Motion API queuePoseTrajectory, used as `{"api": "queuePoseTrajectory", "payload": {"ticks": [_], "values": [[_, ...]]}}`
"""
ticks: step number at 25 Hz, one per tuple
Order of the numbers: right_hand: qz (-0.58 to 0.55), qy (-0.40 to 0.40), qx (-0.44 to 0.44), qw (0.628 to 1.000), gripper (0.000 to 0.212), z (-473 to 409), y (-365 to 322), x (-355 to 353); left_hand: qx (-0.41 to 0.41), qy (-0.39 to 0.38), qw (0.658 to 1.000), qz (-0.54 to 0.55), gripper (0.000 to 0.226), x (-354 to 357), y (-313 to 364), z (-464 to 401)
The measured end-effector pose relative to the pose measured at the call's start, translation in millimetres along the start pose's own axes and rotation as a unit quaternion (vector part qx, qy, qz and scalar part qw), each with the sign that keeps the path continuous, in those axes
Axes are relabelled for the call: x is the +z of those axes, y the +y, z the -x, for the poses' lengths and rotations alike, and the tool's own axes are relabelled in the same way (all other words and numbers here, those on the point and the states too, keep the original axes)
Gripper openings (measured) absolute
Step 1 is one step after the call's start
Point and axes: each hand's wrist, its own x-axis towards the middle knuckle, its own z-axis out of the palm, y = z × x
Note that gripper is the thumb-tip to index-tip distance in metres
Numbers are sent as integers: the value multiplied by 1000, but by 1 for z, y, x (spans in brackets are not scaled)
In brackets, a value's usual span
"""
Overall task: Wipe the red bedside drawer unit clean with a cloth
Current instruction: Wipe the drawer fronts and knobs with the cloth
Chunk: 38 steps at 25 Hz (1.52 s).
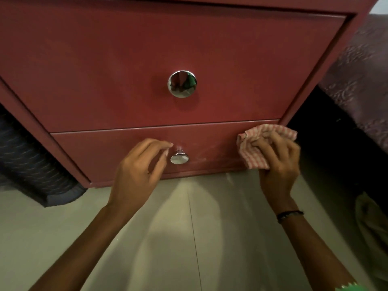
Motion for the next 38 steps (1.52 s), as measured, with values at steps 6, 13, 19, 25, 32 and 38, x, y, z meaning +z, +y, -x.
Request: {"api": "queuePoseTrajectory", "payload": {"ticks": [6,13,19,25,32,38], "values": [[-25,-125,-101,987,21,26,12,4,-23,-60,997,48,13,13,-1,-4],[-36,110,-2,993,18,-56,-8,-19,-32,-78,995,62,14,8,-5,-12],[-35,-27,10,999,26,27,14,13,-36,-98,992,70,18,4,-4,-15],[-10,-178,-17,984,36,63,29,21,-38,-101,992,71,18,3,-4,-15],[-59,-104,40,992,32,36,1,12,-42,-106,990,79,18,1,-3,-16],[-131,60,61,988,18,-16,-57,8,-41,-100,991,80,17,3,-4,-14]]}}
